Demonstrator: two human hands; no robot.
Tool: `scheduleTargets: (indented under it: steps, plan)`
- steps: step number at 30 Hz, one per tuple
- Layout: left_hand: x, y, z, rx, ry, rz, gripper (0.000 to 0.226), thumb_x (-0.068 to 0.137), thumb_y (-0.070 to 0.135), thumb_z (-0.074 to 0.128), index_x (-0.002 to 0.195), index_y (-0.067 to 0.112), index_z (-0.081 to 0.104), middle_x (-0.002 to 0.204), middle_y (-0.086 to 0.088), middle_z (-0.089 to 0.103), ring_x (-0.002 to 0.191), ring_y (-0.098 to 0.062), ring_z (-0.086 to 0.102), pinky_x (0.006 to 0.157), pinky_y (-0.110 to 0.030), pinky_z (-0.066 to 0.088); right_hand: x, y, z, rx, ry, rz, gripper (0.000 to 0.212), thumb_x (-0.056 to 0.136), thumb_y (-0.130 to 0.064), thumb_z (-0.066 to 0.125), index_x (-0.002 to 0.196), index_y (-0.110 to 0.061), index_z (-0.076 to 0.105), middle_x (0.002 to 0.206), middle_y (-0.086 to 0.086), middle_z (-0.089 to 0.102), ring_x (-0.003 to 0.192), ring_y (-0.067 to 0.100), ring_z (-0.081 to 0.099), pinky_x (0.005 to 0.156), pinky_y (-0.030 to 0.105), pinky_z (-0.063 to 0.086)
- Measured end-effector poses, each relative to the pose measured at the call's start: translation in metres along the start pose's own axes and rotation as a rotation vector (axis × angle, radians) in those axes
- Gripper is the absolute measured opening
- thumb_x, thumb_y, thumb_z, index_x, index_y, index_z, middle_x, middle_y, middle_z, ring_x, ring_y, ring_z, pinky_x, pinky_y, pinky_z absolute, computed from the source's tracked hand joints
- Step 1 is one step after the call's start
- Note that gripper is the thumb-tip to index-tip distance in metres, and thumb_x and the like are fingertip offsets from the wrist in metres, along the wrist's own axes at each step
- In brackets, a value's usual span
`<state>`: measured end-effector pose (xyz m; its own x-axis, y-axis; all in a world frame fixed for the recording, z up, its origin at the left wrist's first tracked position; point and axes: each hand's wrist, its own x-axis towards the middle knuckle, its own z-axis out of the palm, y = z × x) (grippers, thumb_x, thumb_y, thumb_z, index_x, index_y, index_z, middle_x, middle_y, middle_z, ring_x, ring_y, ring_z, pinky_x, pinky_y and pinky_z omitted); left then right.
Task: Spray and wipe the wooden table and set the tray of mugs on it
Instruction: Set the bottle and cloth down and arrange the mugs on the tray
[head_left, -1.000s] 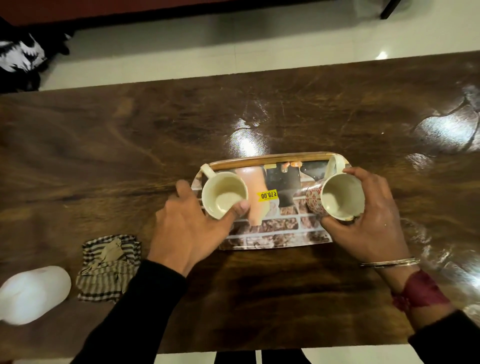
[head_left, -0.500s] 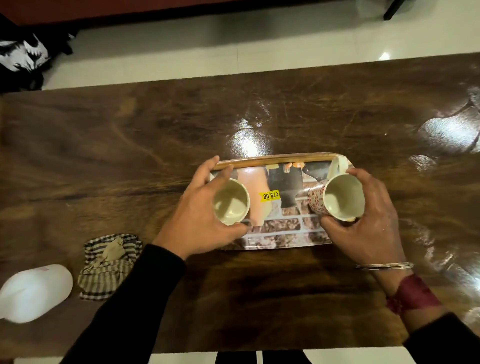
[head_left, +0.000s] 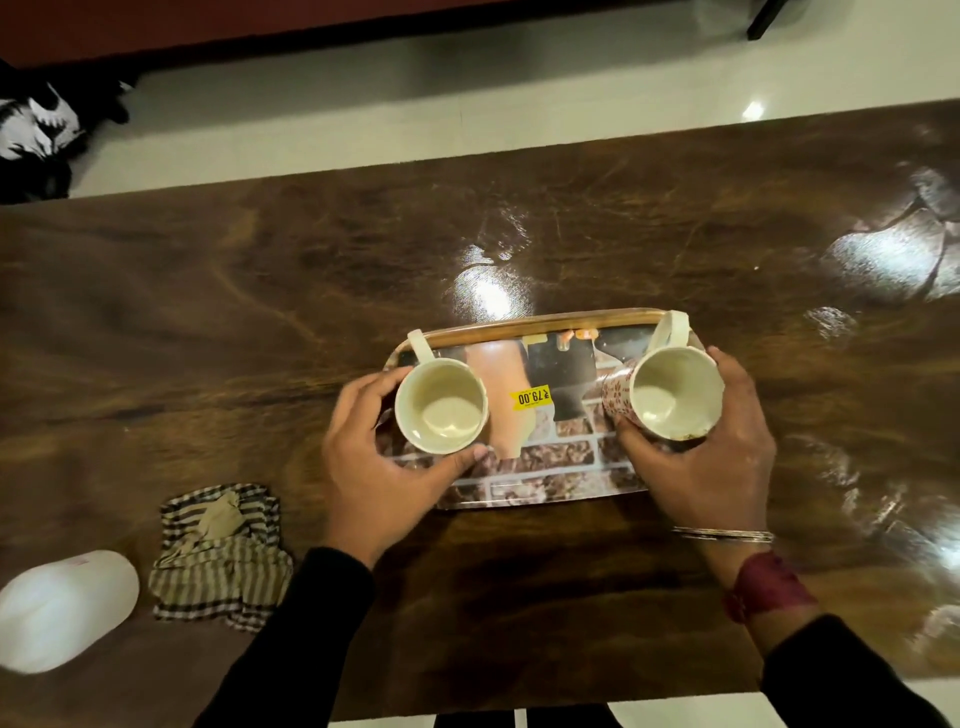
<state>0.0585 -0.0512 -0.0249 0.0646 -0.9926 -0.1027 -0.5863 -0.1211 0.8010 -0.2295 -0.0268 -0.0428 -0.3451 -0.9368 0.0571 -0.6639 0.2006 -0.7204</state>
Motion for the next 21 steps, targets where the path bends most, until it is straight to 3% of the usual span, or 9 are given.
scheduleTargets:
  steps: [3, 13, 21]
  plan:
    - [0.0048, -0.0075, 0.0011, -0.08, -0.041, 0.008, 0.085, 0.058, 0.041, 0.099, 0.132, 0.02, 0.062, 0.134, 0.004, 0.058, 0.127, -0.017, 0.059, 0.103, -0.047, 0.055, 0.0015, 0.0028, 0.0006, -0.015, 0.006, -0.012, 0.091, 0.065, -0.026, 0.097, 0.143, -0.008, 0.053, 0.139, 0.006, 0.06, 0.125, 0.021, 0.059, 0.105, 0.026, 0.047]
    - [0.0075, -0.009, -0.0013, -0.141, -0.084, 0.031, 0.085, 0.06, 0.03, 0.099, 0.135, 0.019, 0.06, 0.136, 0.007, 0.057, 0.128, -0.013, 0.058, 0.105, -0.045, 0.054, 0.0029, 0.0037, -0.0051, -0.038, -0.037, -0.017, 0.083, 0.06, -0.026, 0.099, 0.13, -0.011, 0.057, 0.124, 0.001, 0.062, 0.112, 0.017, 0.059, 0.096, 0.031, 0.051]
    - [0.0056, -0.0095, 0.0002, -0.147, -0.075, 0.03, 0.087, 0.06, 0.029, 0.1, 0.136, 0.019, 0.06, 0.137, 0.008, 0.056, 0.129, -0.015, 0.058, 0.104, -0.046, 0.055, 0.0016, 0.0078, -0.0049, -0.03, -0.062, -0.006, 0.089, 0.059, -0.025, 0.099, 0.134, -0.009, 0.055, 0.128, 0.004, 0.061, 0.114, 0.014, 0.056, 0.097, 0.019, 0.043]
